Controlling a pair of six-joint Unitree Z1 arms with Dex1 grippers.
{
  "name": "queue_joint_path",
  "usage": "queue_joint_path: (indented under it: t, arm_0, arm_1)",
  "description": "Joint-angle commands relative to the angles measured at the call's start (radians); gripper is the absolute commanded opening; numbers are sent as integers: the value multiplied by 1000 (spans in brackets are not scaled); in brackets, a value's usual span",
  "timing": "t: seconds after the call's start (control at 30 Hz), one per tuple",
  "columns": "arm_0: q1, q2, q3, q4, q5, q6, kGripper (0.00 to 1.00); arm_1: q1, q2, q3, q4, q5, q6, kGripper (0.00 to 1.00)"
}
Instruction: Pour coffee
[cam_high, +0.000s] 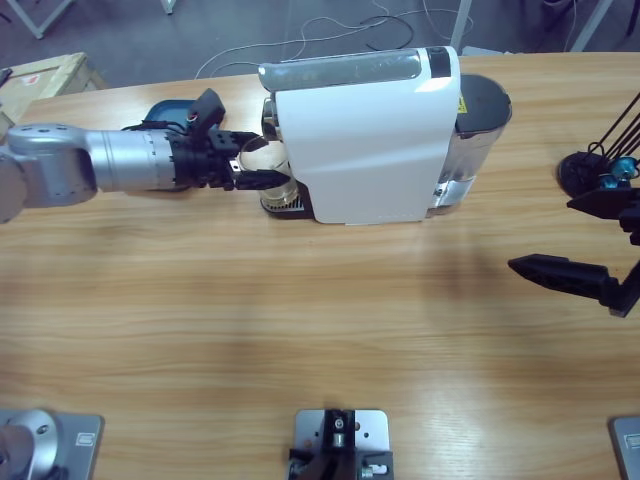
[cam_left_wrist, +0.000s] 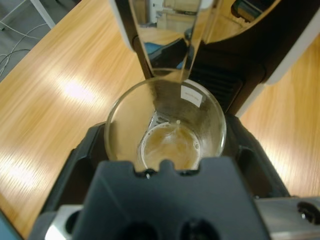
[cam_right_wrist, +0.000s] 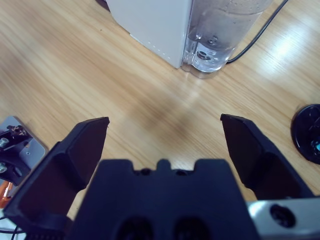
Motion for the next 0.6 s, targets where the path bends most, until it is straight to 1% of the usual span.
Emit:
queue_joint_path:
  t: [0.03, 0.13, 0.17, 0.27, 0.43, 0.6]
  arm_0:
    - [119, -160, 67, -10, 155, -62, 0]
    - [209, -198, 52, -10, 228, -135, 0]
    - [245, -193, 38, -10, 253, -161, 0]
    - [299, -141, -5, -9, 319, -215, 0]
    - [334, -7, -46, -7, 389, -317, 0]
    - [336, 64, -114, 23, 412, -324, 0]
  arm_1:
    - [10, 14, 18, 5, 8, -2, 1000]
    - [10, 17, 21, 0, 5, 0, 1000]
    - [10, 22, 22, -2, 5, 1, 1000]
    - [10, 36, 22, -11, 5, 1, 1000]
    - [10, 50, 22, -15, 6, 1, 1000]
    - [10, 72, 24, -29, 11, 1, 1000]
